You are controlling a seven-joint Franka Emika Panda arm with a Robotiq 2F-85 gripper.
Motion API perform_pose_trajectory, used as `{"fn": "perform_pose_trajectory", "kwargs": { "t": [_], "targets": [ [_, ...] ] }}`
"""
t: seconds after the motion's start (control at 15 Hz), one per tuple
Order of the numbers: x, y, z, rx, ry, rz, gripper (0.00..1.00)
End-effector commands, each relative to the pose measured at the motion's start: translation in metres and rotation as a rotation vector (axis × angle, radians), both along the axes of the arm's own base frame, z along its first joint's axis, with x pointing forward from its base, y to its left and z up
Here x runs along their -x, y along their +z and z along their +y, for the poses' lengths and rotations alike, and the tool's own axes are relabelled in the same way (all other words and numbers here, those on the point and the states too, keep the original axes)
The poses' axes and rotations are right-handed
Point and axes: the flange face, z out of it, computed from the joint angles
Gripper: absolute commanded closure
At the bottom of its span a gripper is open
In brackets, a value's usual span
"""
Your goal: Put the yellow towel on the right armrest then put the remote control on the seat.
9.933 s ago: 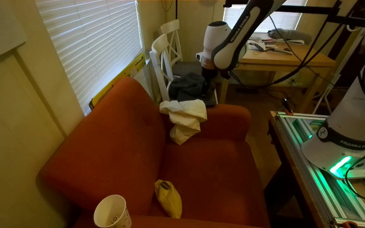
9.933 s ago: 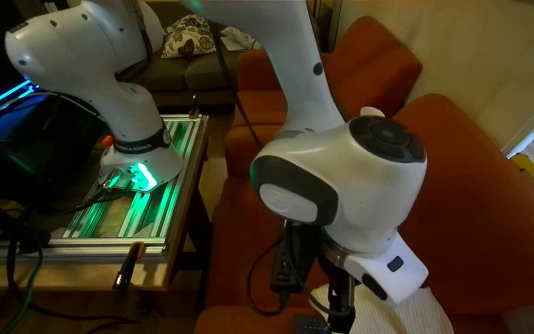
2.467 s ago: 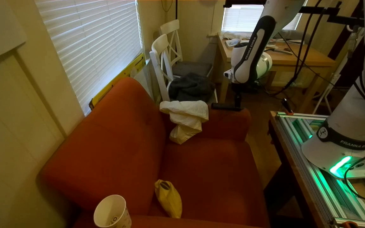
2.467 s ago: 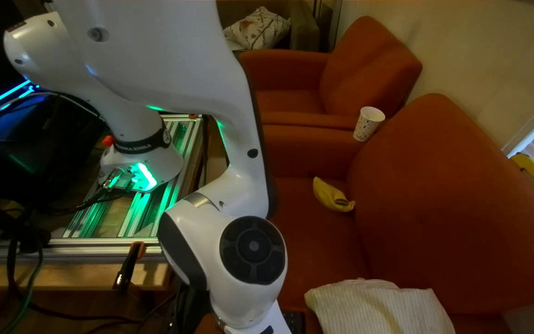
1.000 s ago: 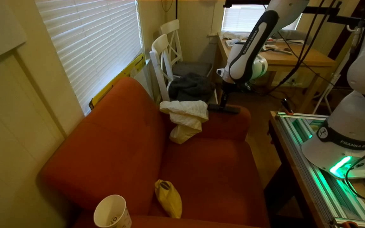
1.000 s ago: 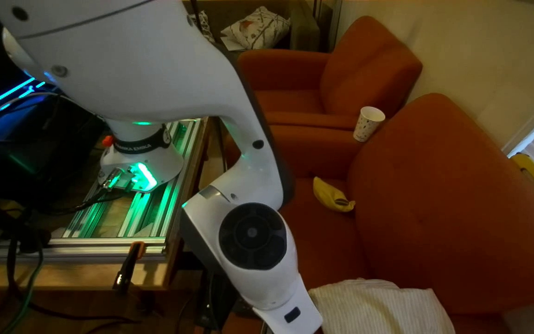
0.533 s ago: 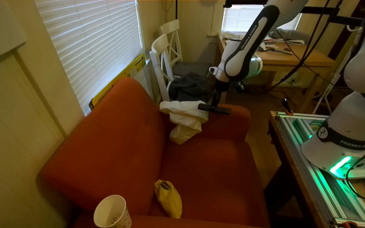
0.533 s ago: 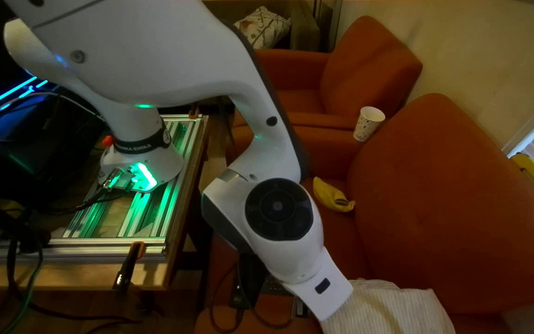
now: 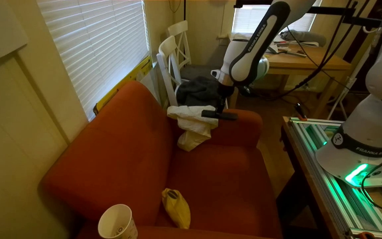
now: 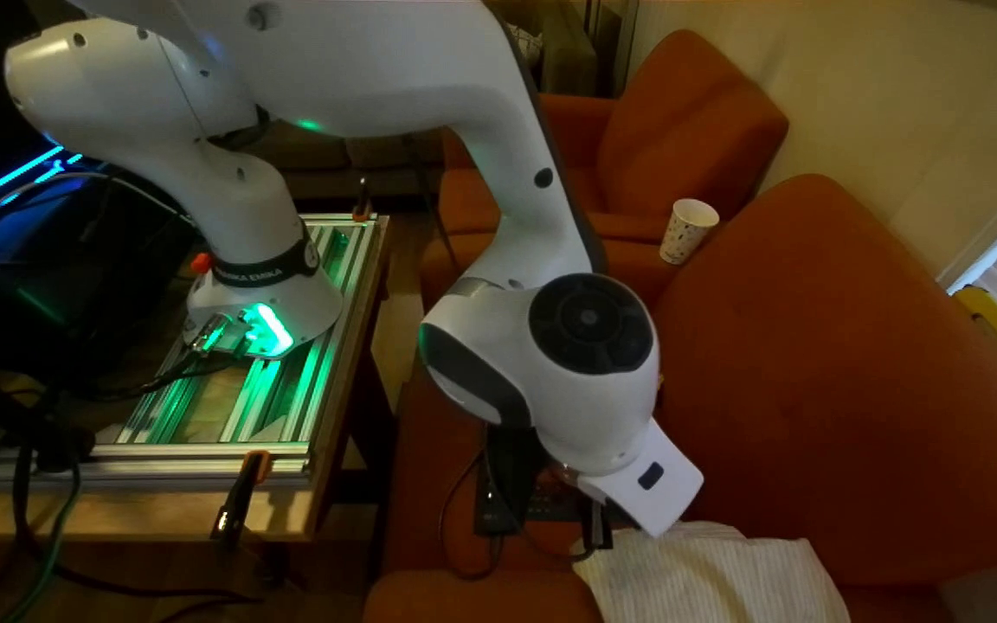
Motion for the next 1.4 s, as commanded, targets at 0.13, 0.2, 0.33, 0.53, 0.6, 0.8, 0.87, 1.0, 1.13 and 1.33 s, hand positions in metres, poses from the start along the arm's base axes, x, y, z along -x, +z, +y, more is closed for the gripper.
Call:
{"fn": "perform_pose_trajectory", "kwargs": {
  "t": [0.13, 0.2, 0.33, 0.53, 0.6, 0.8, 0.87, 1.0, 1.13, 1.33],
  "targets": [
    [-0.029, 0.002, 0.043, 0.031, 0.040, 0.073, 0.74],
    [-0.033, 0.000, 0.051, 0.036, 0.043, 0.086, 0.74],
    [-0.038, -0.008, 0.066, 0.025, 0.039, 0.102, 0.74],
    [-0.039, -0.010, 0.074, 0.030, 0.068, 0.092, 0.49],
    [-0.041, -0.011, 0.077, 0.030, 0.072, 0.095, 0.49],
    [-0.041, -0.012, 0.077, 0.031, 0.071, 0.097, 0.49],
    [-0.040, -0.012, 0.076, 0.031, 0.069, 0.097, 0.49],
    [-0.040, -0.012, 0.075, 0.032, 0.067, 0.098, 0.49],
    [-0.040, -0.012, 0.075, 0.032, 0.067, 0.098, 0.74],
    [-0.043, -0.036, 0.087, 0.019, 0.083, 0.114, 0.74]
  ]
}}
